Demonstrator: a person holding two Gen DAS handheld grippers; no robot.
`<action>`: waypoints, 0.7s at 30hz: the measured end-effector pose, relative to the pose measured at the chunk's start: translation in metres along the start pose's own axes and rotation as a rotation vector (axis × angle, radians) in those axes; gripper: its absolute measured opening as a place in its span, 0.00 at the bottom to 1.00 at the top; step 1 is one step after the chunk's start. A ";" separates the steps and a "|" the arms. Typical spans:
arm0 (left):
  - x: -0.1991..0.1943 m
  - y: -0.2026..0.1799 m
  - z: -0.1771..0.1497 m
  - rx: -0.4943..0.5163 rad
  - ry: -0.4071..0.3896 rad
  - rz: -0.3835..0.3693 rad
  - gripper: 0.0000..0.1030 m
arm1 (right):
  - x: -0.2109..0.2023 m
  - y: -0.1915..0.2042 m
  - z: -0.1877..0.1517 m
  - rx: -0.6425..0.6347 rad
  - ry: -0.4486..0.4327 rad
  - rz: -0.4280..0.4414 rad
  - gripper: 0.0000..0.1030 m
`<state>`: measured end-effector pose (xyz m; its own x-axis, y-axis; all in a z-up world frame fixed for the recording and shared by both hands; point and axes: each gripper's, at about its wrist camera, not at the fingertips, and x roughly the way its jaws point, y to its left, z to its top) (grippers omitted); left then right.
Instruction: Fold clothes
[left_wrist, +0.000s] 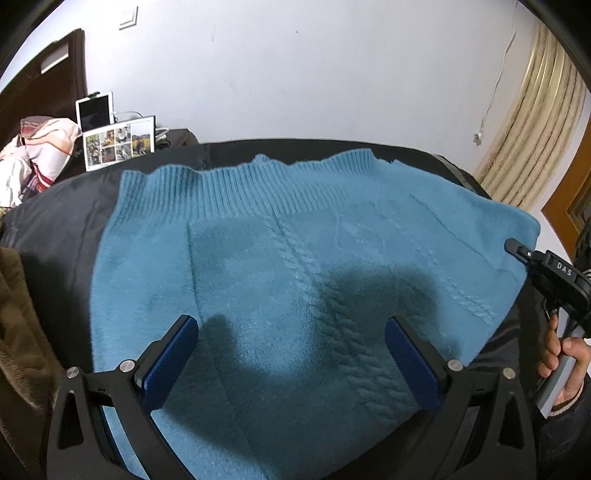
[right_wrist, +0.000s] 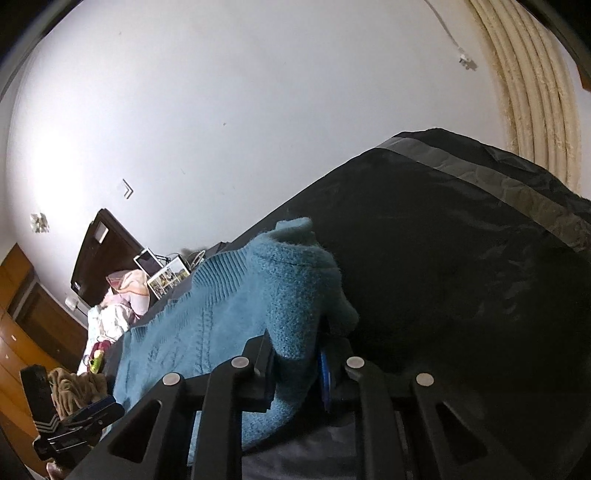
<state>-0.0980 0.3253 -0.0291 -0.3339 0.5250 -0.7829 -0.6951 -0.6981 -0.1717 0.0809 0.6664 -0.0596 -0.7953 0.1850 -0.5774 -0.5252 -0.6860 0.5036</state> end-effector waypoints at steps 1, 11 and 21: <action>0.002 0.001 -0.002 0.000 0.004 0.001 0.99 | 0.002 -0.001 0.000 0.000 0.006 -0.007 0.22; 0.007 0.003 -0.011 0.033 -0.008 -0.009 0.99 | 0.014 -0.016 -0.004 0.057 0.046 -0.089 0.50; 0.008 0.005 -0.012 0.038 -0.020 -0.027 0.99 | 0.029 -0.026 -0.004 0.131 0.069 -0.112 0.58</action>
<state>-0.0967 0.3198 -0.0437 -0.3270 0.5532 -0.7662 -0.7276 -0.6648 -0.1695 0.0730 0.6867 -0.0917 -0.7095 0.2032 -0.6748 -0.6475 -0.5658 0.5104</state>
